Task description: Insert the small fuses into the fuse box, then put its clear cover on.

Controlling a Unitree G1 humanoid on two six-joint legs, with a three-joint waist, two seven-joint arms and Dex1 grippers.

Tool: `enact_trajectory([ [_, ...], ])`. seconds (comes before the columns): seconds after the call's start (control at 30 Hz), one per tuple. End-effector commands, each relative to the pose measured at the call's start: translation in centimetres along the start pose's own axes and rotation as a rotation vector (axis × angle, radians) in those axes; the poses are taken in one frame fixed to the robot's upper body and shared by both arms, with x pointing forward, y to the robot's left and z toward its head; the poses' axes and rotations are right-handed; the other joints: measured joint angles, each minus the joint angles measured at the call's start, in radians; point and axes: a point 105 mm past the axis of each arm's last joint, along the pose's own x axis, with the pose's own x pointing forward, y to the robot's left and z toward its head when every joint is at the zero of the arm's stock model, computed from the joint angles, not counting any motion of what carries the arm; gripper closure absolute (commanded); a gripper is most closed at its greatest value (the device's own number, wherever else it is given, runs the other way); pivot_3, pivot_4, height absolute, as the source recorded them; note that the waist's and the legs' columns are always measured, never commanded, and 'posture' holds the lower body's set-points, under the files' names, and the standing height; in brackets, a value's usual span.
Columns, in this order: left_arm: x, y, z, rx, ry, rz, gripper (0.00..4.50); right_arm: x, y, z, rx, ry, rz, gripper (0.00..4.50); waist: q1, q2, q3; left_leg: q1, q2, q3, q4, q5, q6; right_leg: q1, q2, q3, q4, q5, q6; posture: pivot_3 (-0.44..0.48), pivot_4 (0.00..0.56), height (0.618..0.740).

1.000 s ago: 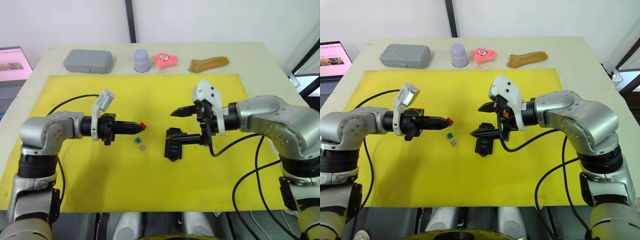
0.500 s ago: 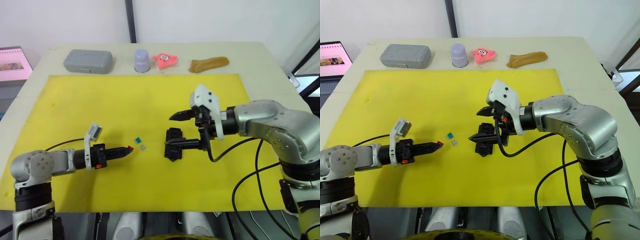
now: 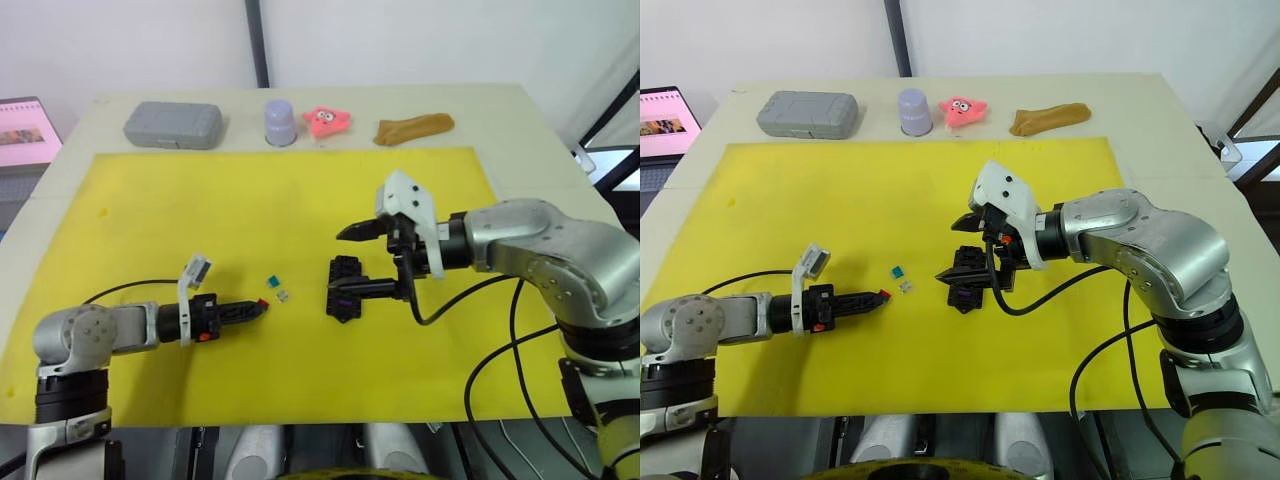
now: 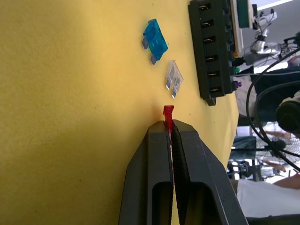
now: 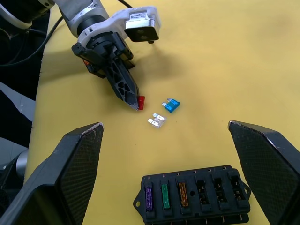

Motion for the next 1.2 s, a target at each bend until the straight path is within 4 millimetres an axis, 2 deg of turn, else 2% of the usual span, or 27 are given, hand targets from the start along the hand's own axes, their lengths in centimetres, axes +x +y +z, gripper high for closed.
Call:
enact_trajectory([
  [0.03, -1.4, 0.9, -0.6, -0.033, 0.03, 0.072, 3.83, -0.2, 0.0, 0.9, -0.049, -0.027, -0.01, 0.0, -0.001, 0.0, 0.0, 0.0, 0.0, 0.0, 0.0, 0.0, 0.0, 0.0, 0.0, 0.0, 0.0, 0.0, 0.0, 0.0, 0.15, 0.74],
  [0.23, -3.8, 1.0, -0.3, 0.032, 0.082, 0.123, 3.83, -0.1, 0.0, 1.0, -0.06, -0.026, -0.007, 0.0, -0.003, 0.0, 0.0, 0.0, 0.001, 0.0, -0.001, 0.0, 0.0, -0.001, 0.001, 0.0, 0.0, 0.0, 0.0, 0.0, 0.15, 0.74],
  [0.43, -4.3, 1.2, 1.0, 0.09, 0.074, 0.114, 3.83, 0.0, -0.1, 1.1, -0.07, -0.031, -0.005, 0.0, 0.005, 0.0, 0.0, -0.001, 0.0, 0.0, -0.001, 0.0, -0.001, -0.001, 0.0, 0.0, -0.001, 0.0, 0.0, 0.0, 0.15, 0.74],
  [0.63, -2.7, -0.6, 1.4, 0.143, 0.082, -0.041, 3.83, 0.2, -0.2, 1.2, -0.079, -0.036, -0.005, 0.0, 0.006, 0.0, 0.0, -0.001, 0.0, 0.0, -0.001, 0.0, -0.001, -0.001, -0.001, 0.0, -0.001, 0.0, 0.0, 0.0, 0.15, 0.74],
  [0.93, -0.6, -0.6, 1.2, 0.159, 0.141, -0.079, 3.83, 0.0, -0.1, 1.3, -0.091, -0.032, -0.016, 0.0, 0.004, 0.0, 0.0, -0.001, 0.0, 0.0, -0.001, 0.0, 0.0, -0.001, 0.0, 0.0, -0.001, 0.0, 0.0, 0.0, 0.15, 0.74],
  [1.2, 0.3, 0.0, 0.4, 0.178, 0.167, -0.056, 3.83, -0.1, -0.1, 1.2, -0.092, -0.032, -0.022, 0.0, 0.006, 0.0, 0.0, -0.001, 0.0, 0.0, -0.001, 0.0, 0.0, -0.001, 0.0, 0.0, -0.001, 0.0, 0.0, 0.0, 0.15, 0.74],
])
